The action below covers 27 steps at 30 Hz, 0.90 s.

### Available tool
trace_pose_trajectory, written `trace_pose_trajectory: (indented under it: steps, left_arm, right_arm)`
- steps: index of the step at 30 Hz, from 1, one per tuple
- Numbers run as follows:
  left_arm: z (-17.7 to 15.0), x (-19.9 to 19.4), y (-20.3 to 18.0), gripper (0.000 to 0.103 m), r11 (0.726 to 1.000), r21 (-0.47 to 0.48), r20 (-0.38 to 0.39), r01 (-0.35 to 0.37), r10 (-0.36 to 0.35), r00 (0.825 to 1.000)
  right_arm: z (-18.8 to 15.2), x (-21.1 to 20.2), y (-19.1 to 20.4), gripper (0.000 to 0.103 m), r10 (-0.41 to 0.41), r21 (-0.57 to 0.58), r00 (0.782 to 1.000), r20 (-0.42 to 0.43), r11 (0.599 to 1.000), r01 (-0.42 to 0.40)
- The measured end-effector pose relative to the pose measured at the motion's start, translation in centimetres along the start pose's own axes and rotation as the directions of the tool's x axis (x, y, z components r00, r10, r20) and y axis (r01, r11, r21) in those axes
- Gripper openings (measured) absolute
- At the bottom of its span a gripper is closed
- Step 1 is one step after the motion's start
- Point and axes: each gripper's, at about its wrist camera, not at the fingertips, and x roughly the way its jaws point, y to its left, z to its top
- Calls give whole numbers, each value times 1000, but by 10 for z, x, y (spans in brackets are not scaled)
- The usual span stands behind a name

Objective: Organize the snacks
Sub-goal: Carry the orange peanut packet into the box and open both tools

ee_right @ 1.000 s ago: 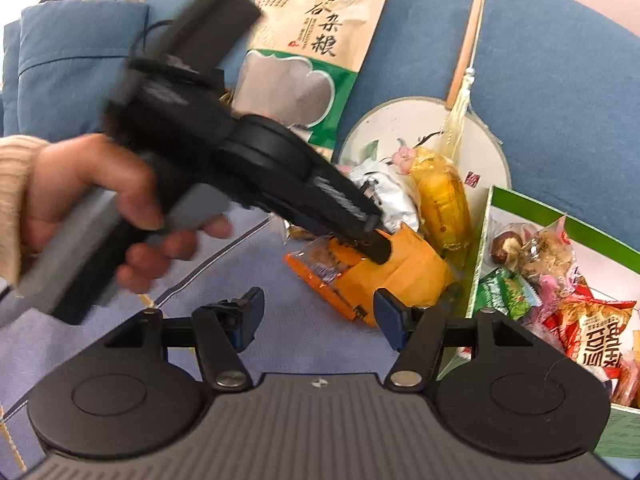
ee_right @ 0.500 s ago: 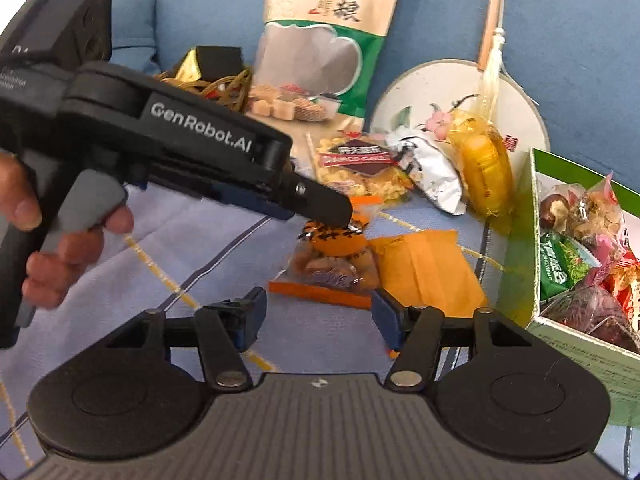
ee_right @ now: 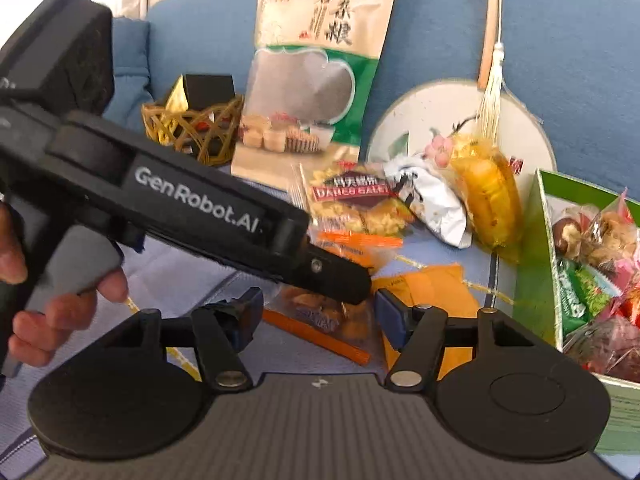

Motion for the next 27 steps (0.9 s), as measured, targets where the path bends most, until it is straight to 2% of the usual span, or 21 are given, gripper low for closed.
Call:
trace_pose_trajectory:
  steps: [2,4,6,12,16,22,27]
  left_arm:
    - [-2,5,2,100,1000,0,-24,5,-5,1000]
    - [-5,4,-1,97,999,37,-5,-10,10,1000]
    - [-3,0,-5,97,998,51,1,-22,22,1000]
    - [7,-28,-27,96,993,114,87,-17,7,996]
    - [22,-37,-54,96,982,189,106,6,-27,994]
    - [40,-17,-105,96,952,302,100,58,-92,991]
    - [57,12,-141,96,928,352,77,120,-156,985]
  right_arm:
    - [-2,4,-2,85,5,24,1000,-30,1000,-4]
    - [-2,1,-3,68,8,41,1000,-21,999,-7]
    - [-1,-2,-3,65,14,54,1000,-7,998,-13]
    - [14,-32,1,63,-15,18,996,89,1000,14]
    - [24,-56,-9,63,-52,26,986,155,998,49]
    - [29,-88,-46,62,-148,107,971,187,986,130]
    - [28,-108,-81,62,-239,175,949,204,963,205]
